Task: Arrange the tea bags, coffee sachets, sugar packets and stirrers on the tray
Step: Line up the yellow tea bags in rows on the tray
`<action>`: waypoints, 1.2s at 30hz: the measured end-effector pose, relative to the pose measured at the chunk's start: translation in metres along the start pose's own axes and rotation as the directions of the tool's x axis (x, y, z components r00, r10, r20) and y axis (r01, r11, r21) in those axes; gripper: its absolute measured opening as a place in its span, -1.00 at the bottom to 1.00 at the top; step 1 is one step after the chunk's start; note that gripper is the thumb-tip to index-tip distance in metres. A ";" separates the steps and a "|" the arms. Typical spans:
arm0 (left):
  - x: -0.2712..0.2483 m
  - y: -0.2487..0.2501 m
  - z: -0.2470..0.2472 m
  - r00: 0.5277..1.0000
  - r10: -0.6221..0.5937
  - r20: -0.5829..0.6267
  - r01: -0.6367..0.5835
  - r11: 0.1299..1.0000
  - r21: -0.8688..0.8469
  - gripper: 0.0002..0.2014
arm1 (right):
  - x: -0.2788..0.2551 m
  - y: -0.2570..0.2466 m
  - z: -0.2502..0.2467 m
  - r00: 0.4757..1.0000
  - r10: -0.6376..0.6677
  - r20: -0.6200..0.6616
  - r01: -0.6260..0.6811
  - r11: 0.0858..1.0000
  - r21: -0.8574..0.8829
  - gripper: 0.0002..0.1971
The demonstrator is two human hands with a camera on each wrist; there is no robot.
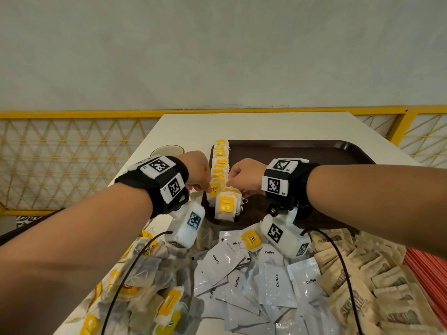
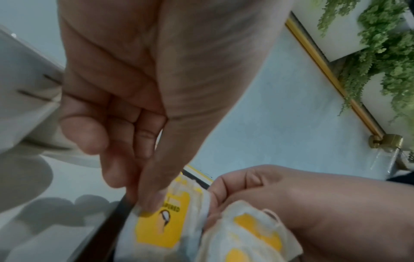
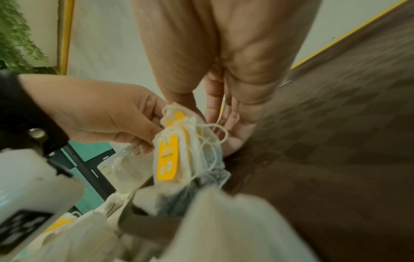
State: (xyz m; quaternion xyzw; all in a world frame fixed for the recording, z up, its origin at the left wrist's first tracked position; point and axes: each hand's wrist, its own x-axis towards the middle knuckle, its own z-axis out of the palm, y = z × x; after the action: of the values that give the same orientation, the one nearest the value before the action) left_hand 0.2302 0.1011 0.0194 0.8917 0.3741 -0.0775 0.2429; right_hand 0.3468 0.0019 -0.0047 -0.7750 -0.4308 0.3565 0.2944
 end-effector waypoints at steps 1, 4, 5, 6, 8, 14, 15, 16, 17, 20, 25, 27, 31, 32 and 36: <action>-0.001 0.000 0.000 1.000 -0.003 -0.008 0.003 1.000 -0.024 -0.84 | -0.001 0.000 0.001 1.000 0.006 0.009 -0.006 1.000 -0.009 -0.86; -0.004 0.001 -0.001 1.000 -0.005 -0.026 0.003 0.996 -0.092 -0.67 | 0.000 0.001 0.004 0.999 -0.002 0.047 0.004 0.999 -0.037 -0.79; -0.004 0.002 -0.002 0.999 0.000 -0.035 -0.004 0.994 -0.111 -0.64 | 0.001 0.002 0.004 0.999 -0.007 0.042 0.009 0.999 -0.042 -0.77; -0.005 0.002 -0.002 0.999 0.005 -0.048 -0.012 0.992 -0.128 -0.61 | 0.001 0.003 0.004 0.999 -0.015 0.028 0.016 0.999 -0.043 -0.76; -0.005 0.003 -0.003 0.998 0.007 -0.067 -0.017 0.989 -0.144 -0.59 | 0.003 0.003 0.002 1.000 -0.025 -0.002 0.025 0.999 -0.047 -0.73; 0.001 0.003 -0.002 0.999 -0.020 -0.047 0.012 0.989 -0.147 -0.66 | 0.004 0.002 0.005 0.997 -0.079 0.012 0.080 0.966 -0.245 -0.72; 0.001 0.003 -0.002 0.999 -0.020 -0.041 0.014 0.988 -0.154 -0.67 | 0.004 0.004 0.006 0.996 -0.091 0.011 0.091 0.965 -0.247 -0.72; 0.002 0.003 -0.002 0.999 -0.021 -0.038 0.014 0.987 -0.162 -0.68 | 0.005 0.005 0.007 0.994 -0.106 0.013 0.106 0.962 -0.251 -0.72; 0.003 0.003 -0.001 0.999 -0.021 -0.040 0.014 0.985 -0.170 -0.69 | 0.006 0.005 0.008 0.994 -0.112 0.016 0.112 0.960 -0.255 -0.71; 0.005 0.001 -0.001 0.998 -0.024 -0.064 0.010 0.980 -0.198 -0.70 | 0.014 0.003 0.009 0.990 -0.142 0.001 0.136 0.951 -0.278 -0.70; 0.008 0.000 0.001 0.994 -0.036 -0.103 0.013 0.977 -0.213 -0.72 | 0.020 0.003 0.012 0.969 -0.242 -0.048 0.199 0.881 -0.428 -0.67; 0.008 0.000 0.001 0.993 -0.028 -0.114 0.007 0.984 -0.181 -0.73 | 0.019 0.003 0.010 0.971 -0.235 -0.045 0.196 0.889 -0.415 -0.69; 0.001 -0.006 -0.005 0.994 0.008 -0.110 -0.025 0.987 -0.157 -0.77 | 0.005 -0.006 -0.014 0.987 -0.109 0.118 0.142 0.933 -0.331 -0.76; -0.002 -0.006 -0.007 0.996 0.019 -0.083 -0.031 0.988 -0.148 -0.81 | 0.001 -0.007 -0.022 0.979 -0.082 0.184 0.139 0.938 -0.319 -0.75; -0.012 -0.002 -0.010 0.994 0.095 0.052 -0.089 0.990 -0.113 -0.84 | -0.012 -0.004 -0.032 0.930 -0.020 0.366 0.151 0.931 -0.332 -0.69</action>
State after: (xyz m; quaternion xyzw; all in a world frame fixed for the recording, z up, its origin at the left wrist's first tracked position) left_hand 0.2196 0.0996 0.0310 0.8906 0.3291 -0.0709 0.3056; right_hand 0.3663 -0.0120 0.0203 -0.7178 -0.5682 0.3939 0.0822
